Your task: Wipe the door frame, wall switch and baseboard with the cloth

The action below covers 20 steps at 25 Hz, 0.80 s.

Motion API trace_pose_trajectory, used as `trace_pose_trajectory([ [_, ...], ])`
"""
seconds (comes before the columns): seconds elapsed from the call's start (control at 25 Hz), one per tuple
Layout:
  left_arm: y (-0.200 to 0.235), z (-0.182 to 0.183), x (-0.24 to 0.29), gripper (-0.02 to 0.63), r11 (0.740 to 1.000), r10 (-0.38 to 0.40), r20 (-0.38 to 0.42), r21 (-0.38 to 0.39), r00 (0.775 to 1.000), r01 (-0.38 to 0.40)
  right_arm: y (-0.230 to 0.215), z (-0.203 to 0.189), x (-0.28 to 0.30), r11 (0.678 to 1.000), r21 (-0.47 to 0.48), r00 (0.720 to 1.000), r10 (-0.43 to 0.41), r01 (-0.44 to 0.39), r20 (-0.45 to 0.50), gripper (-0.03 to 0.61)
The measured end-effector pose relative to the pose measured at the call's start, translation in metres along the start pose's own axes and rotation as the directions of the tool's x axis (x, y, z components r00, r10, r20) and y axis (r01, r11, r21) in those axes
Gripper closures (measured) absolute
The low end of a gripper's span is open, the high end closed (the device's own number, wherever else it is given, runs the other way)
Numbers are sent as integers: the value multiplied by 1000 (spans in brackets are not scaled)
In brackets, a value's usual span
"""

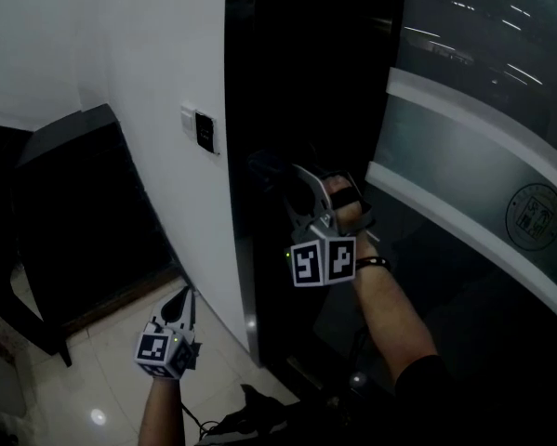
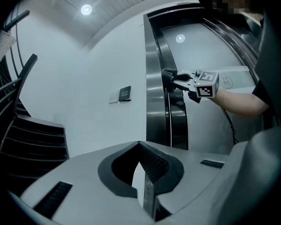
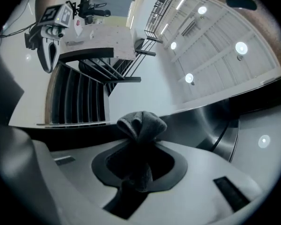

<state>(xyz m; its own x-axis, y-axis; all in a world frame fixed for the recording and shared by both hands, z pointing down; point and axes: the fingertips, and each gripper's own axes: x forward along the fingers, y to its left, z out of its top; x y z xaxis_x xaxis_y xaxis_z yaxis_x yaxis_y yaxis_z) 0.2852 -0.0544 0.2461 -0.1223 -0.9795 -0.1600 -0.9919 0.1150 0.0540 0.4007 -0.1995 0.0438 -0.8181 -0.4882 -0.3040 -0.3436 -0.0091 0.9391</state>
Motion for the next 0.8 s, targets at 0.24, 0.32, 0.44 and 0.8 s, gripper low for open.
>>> trace_pose_trajectory([
  [0.24,-7,-17,9,621,998,-65,-36,-11,997,65,36,-8,-12,999,15,998,38,-37,-57,494],
  [0.32,-9,-24,4,621,997,-78,-59,-8,995,77,49,-10,-16,998,26,996,55,-53,-74,494],
  [0.44,-10,-40,0,621,996,-88,-96,4,991,89,67,-13,-24,997,37,994,72,-69,-86,494],
  [0.8,-6,-68,-7,621,997,-75,-150,-43,986,69,111,-25,-39,990,62,985,134,-128,-106,494],
])
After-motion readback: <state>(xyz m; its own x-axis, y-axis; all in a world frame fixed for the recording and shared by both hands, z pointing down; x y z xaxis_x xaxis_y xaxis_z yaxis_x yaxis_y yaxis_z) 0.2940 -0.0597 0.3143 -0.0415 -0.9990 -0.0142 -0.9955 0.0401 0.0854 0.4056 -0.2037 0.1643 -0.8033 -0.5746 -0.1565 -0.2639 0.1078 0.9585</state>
